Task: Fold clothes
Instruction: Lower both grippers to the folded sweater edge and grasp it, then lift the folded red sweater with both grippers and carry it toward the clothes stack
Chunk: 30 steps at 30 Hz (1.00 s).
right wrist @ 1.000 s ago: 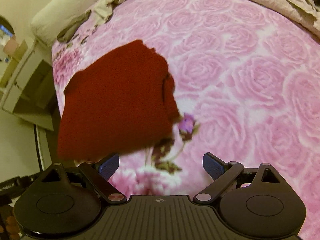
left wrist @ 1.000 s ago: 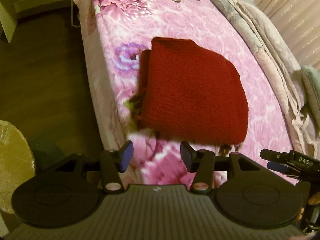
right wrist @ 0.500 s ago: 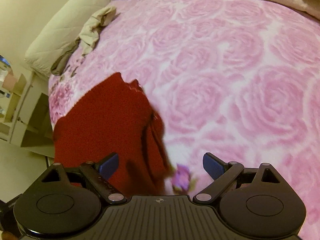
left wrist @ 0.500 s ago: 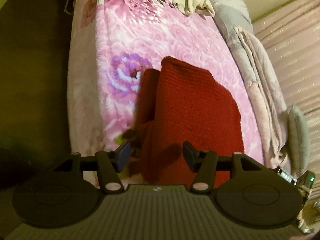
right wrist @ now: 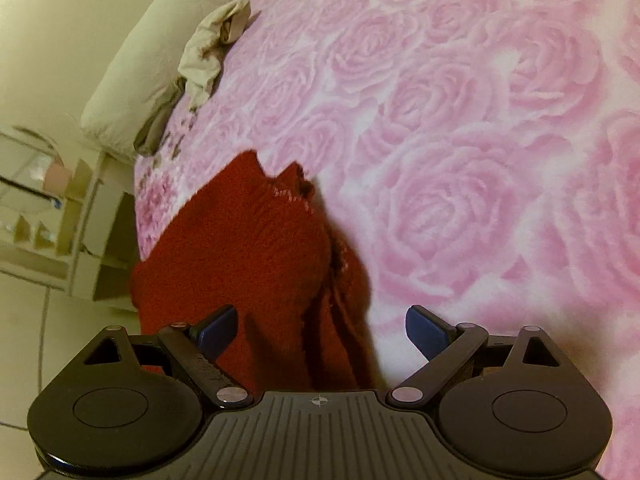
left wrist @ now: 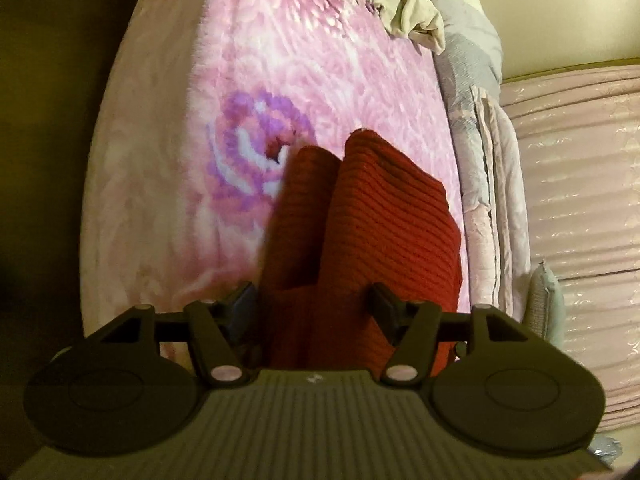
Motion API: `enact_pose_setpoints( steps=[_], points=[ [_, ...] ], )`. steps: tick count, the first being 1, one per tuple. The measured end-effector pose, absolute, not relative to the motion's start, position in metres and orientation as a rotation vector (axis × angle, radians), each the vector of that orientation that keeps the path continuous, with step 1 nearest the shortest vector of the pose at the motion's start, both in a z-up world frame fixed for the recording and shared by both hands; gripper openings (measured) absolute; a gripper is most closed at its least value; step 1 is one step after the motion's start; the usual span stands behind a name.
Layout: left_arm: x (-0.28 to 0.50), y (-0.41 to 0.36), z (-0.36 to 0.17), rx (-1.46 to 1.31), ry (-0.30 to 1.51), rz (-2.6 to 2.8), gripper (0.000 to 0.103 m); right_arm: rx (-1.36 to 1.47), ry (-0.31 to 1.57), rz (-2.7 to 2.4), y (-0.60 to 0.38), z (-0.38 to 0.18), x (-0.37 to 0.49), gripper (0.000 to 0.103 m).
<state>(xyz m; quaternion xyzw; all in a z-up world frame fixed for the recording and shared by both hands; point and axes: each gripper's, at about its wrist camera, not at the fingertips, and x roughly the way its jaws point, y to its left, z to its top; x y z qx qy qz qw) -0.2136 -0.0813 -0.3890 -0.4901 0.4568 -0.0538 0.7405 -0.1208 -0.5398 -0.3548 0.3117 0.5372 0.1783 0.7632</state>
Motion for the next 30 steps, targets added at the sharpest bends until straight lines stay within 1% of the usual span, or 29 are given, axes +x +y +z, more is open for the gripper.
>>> enact_pose_setpoints(
  steps=[3, 7, 8, 10, 11, 12, 13, 14, 16, 18, 19, 22, 23, 24, 26, 27, 29, 30],
  points=[
    [-0.208, -0.081, -0.398, -1.135, 0.996, -0.121, 0.064, 0.733, 1.170, 0.412, -0.543, -0.363, -0.112, 0.102],
    [-0.202, -0.084, -0.406, -1.163, 0.987, -0.140, 0.064, 0.725, 1.190, 0.483, -0.537, -0.372, -0.101, 0.102],
    [-0.201, -0.085, -0.407, -1.145, 0.984, -0.146, 0.062, 0.702, 1.193, 0.507, -0.534, -0.373, -0.099, 0.102],
    [-0.200, -0.087, -0.407, -1.103, 0.985, -0.159, 0.055, 0.646, 1.204, 0.552, -0.525, -0.374, -0.096, 0.102],
    [-0.200, -0.087, -0.408, -1.087, 0.982, -0.168, 0.044, 0.630, 1.209, 0.578, -0.522, -0.374, -0.095, 0.102],
    [-0.200, -0.085, -0.406, -1.080, 0.969, -0.179, 0.035, 0.627, 1.214, 0.616, -0.518, -0.375, -0.094, 0.092],
    [-0.201, -0.084, -0.404, -1.077, 0.952, -0.193, 0.033, 0.628, 1.223, 0.646, -0.514, -0.375, -0.092, 0.082],
    [-0.203, -0.081, -0.401, -1.069, 0.940, -0.204, 0.031, 0.631, 1.230, 0.659, -0.513, -0.376, -0.091, 0.082],
    [-0.204, -0.080, -0.400, -1.060, 0.933, -0.220, 0.032, 0.627, 1.229, 0.670, -0.513, -0.378, -0.091, 0.082],
    [-0.203, -0.080, -0.405, -1.088, 0.956, -0.203, 0.046, 0.657, 1.230, 0.673, -0.519, -0.383, -0.089, 0.082],
    [-0.202, -0.080, -0.409, -1.110, 0.966, -0.199, 0.046, 0.687, 1.232, 0.675, -0.522, -0.387, -0.089, 0.082],
    [-0.197, -0.084, -0.413, -1.149, 0.967, -0.227, 0.052, 0.721, 1.242, 0.703, -0.522, -0.391, -0.084, 0.082],
    [-0.195, -0.087, -0.413, -1.154, 0.961, -0.242, 0.053, 0.729, 1.245, 0.714, -0.521, -0.391, -0.083, 0.082],
    [-0.193, -0.089, -0.412, -1.158, 0.956, -0.257, 0.048, 0.737, 1.248, 0.725, -0.520, -0.392, -0.081, 0.082],
    [-0.192, -0.089, -0.412, -1.158, 0.949, -0.272, 0.044, 0.753, 1.257, 0.751, -0.518, -0.394, -0.079, 0.070],
    [-0.192, -0.089, -0.413, -1.157, 0.946, -0.279, 0.044, 0.759, 1.263, 0.761, -0.517, -0.394, -0.078, 0.068],
    [-0.192, -0.088, -0.414, -1.157, 0.947, -0.280, 0.049, 0.760, 1.260, 0.759, -0.517, -0.397, -0.077, 0.068],
    [-0.192, -0.088, -0.416, -1.160, 0.953, -0.271, 0.049, 0.771, 1.254, 0.753, -0.518, -0.399, -0.077, 0.069]
  ],
)
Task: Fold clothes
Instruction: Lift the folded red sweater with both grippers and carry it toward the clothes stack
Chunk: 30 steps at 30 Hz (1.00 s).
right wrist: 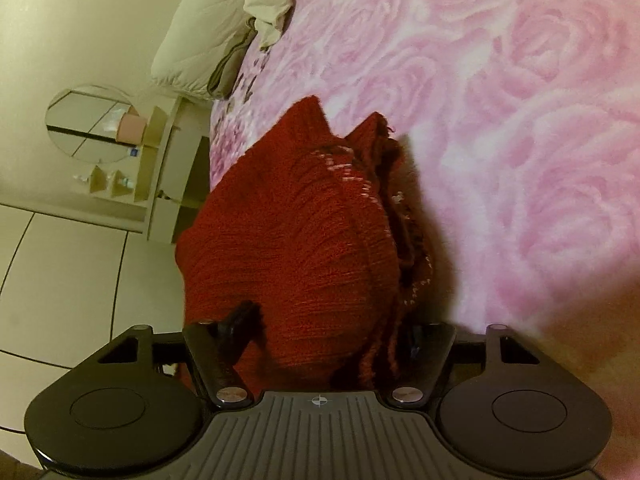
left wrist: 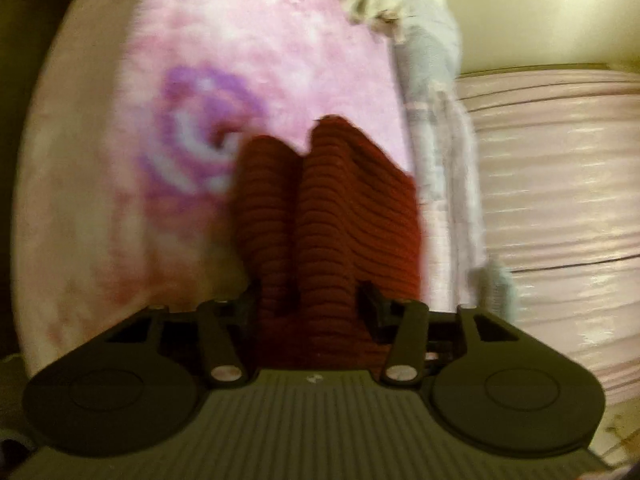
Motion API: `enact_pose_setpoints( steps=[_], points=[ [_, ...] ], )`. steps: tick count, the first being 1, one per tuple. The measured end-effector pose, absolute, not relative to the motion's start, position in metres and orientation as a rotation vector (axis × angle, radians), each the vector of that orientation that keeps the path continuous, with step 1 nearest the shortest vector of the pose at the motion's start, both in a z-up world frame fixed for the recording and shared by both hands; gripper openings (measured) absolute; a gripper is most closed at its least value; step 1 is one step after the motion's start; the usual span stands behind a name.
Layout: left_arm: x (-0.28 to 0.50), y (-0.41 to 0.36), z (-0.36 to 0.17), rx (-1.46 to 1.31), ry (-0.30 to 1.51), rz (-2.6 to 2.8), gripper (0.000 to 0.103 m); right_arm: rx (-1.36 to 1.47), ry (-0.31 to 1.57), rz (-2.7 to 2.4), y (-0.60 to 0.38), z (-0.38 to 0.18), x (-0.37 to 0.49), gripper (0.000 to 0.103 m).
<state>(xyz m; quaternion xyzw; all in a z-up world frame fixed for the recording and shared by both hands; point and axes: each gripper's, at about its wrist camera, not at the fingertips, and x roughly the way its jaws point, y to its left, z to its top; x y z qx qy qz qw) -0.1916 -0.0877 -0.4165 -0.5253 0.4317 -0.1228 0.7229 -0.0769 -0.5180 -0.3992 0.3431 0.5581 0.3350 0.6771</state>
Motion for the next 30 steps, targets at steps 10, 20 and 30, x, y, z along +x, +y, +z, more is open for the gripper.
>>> enact_pose_setpoints(
  steps=[10, 20, 30],
  points=[
    [-0.181, -0.101, -0.400, -1.083, 0.944, -0.317, 0.029, 0.902, 1.195, 0.702, -0.517, -0.395, -0.094, 0.038],
    [-0.164, -0.158, -0.380, -0.837, 1.091, -0.534, 0.032, 1.050, 1.151, 0.471, -0.584, -0.382, -0.168, 0.037],
    [-0.149, -0.142, -0.417, -0.945, 1.164, -0.572, 0.037, 1.099, 1.107, 0.374, -0.584, -0.401, -0.169, 0.063]
  ],
)
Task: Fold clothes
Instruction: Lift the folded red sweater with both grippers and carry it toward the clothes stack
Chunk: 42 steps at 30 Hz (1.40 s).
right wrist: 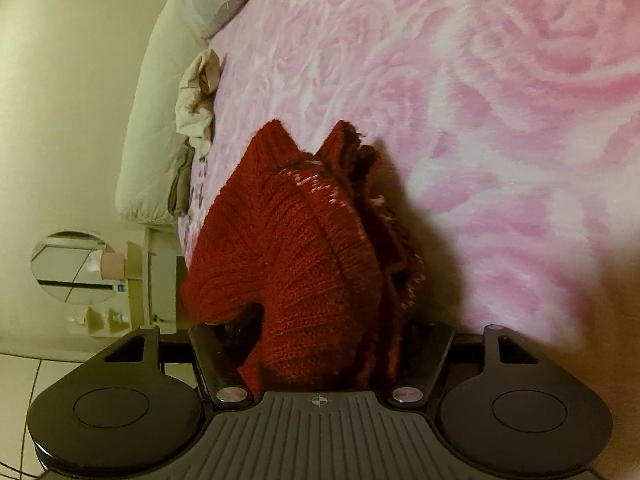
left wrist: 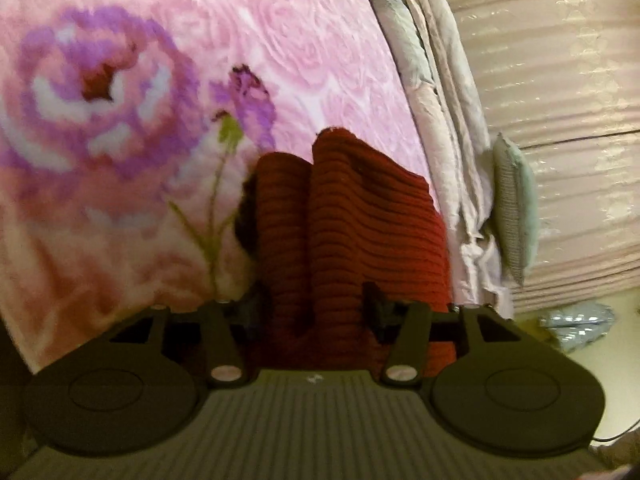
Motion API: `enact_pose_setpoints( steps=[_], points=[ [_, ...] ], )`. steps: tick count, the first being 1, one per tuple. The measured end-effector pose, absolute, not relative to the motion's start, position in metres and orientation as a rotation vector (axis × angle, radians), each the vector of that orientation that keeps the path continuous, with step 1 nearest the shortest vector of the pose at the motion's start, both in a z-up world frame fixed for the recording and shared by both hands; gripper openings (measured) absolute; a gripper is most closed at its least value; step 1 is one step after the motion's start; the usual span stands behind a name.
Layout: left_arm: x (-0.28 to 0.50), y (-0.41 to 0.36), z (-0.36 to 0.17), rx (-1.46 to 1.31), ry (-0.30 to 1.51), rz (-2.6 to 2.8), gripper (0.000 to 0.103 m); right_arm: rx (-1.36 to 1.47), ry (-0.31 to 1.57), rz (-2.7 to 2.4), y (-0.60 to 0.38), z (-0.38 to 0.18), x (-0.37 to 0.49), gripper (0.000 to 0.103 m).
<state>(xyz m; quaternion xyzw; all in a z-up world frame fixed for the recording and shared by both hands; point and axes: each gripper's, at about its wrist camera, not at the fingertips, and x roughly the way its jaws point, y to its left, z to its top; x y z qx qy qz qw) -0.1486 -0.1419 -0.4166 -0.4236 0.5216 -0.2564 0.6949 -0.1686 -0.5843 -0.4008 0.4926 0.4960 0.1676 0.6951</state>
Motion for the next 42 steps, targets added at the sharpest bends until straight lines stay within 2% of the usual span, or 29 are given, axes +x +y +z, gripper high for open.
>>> enact_pose_setpoints(
  steps=[2, 4, 10, 17, 25, 32, 42],
  points=[
    [-0.144, -0.146, -0.426, -1.033, 1.167, -0.588, 0.030, 1.107, 1.103, 0.374, -0.580, -0.402, -0.168, 0.045],
    [-0.141, -0.148, -0.423, -1.029, 1.149, -0.602, 0.027, 1.111, 1.089, 0.361, -0.576, -0.398, -0.173, 0.038],
    [-0.134, -0.151, -0.384, -0.955, 1.164, -0.669, 0.023, 1.142, 1.010, 0.297, -0.568, -0.361, -0.204, 0.035],
    [-0.117, -0.198, -0.296, -0.788, 1.266, -0.913, 0.023, 1.309, 0.802, 0.052, -0.573, -0.285, -0.307, 0.035],
    [-0.133, -0.370, -0.219, -0.493, 1.435, -1.416, 0.023, 1.436, 0.396, -0.363, -0.588, -0.195, -0.483, 0.035],
    [-0.233, -0.551, -0.174, -0.283, 1.508, -1.790, 0.023, 1.458, 0.046, -0.698, -0.619, -0.145, -0.637, 0.035],
    [-0.336, -0.779, -0.131, -0.156, 1.456, -1.967, 0.023, 1.423, -0.189, -0.838, -0.758, -0.113, -0.744, 0.035]
  ],
)
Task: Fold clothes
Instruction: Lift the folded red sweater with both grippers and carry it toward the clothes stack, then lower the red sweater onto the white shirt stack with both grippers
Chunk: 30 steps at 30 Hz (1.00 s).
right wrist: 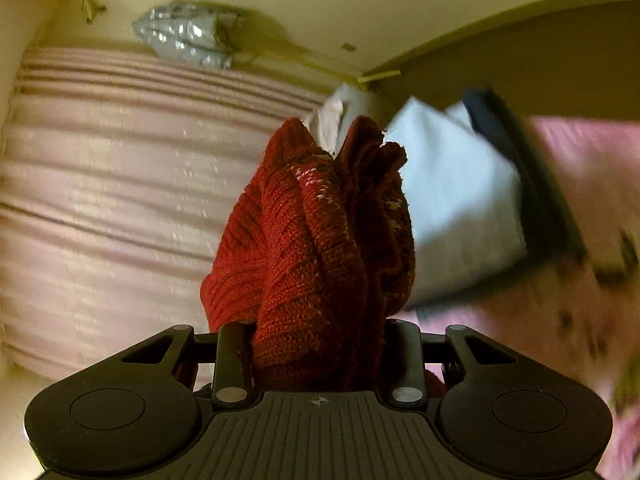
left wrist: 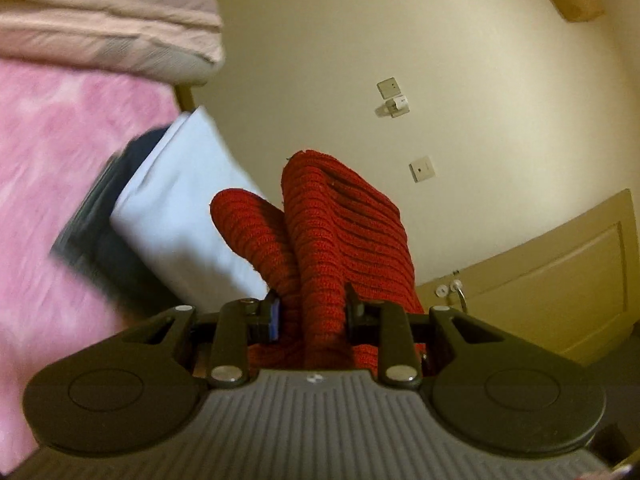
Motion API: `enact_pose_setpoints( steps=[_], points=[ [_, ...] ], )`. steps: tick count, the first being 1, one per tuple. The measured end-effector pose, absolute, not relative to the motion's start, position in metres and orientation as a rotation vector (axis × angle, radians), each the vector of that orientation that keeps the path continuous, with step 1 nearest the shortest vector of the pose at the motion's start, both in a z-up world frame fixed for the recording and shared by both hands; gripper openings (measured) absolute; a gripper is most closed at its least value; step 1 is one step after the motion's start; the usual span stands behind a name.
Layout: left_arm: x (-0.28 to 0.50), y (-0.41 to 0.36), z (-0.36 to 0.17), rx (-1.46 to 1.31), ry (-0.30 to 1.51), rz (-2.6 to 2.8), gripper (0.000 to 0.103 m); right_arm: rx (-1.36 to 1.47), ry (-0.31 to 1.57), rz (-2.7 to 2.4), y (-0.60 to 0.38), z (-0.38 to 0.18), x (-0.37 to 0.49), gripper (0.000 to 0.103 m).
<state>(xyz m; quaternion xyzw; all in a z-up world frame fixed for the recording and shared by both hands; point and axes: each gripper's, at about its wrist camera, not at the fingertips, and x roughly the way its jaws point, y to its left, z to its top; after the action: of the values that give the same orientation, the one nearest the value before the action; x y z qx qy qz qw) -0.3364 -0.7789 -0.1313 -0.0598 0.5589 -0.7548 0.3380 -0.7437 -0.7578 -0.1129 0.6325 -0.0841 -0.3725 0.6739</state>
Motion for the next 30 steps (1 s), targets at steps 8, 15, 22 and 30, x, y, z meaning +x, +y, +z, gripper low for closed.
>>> enact_pose_setpoints(
  steps=[8, 15, 22, 30],
  points=[
    [-0.358, -0.902, -0.138, -0.088, 1.442, -1.927, 0.023, 1.477, -0.246, -0.838, -0.881, -0.154, -0.747, 0.035],
    [-0.362, -0.960, -0.203, 0.072, 1.486, -1.861, 0.024, 1.573, -0.160, -0.934, -0.925, -0.217, -0.752, 0.039],
    [-0.356, -0.968, -0.223, 0.064, 1.471, -1.879, 0.026, 1.511, -0.071, -1.039, -0.929, -0.224, -0.747, 0.065],
    [-0.357, -0.966, -0.202, 0.144, 1.389, -1.877, 0.029, 1.406, 0.054, -1.097, -0.905, -0.190, -0.744, 0.072]
  ],
)
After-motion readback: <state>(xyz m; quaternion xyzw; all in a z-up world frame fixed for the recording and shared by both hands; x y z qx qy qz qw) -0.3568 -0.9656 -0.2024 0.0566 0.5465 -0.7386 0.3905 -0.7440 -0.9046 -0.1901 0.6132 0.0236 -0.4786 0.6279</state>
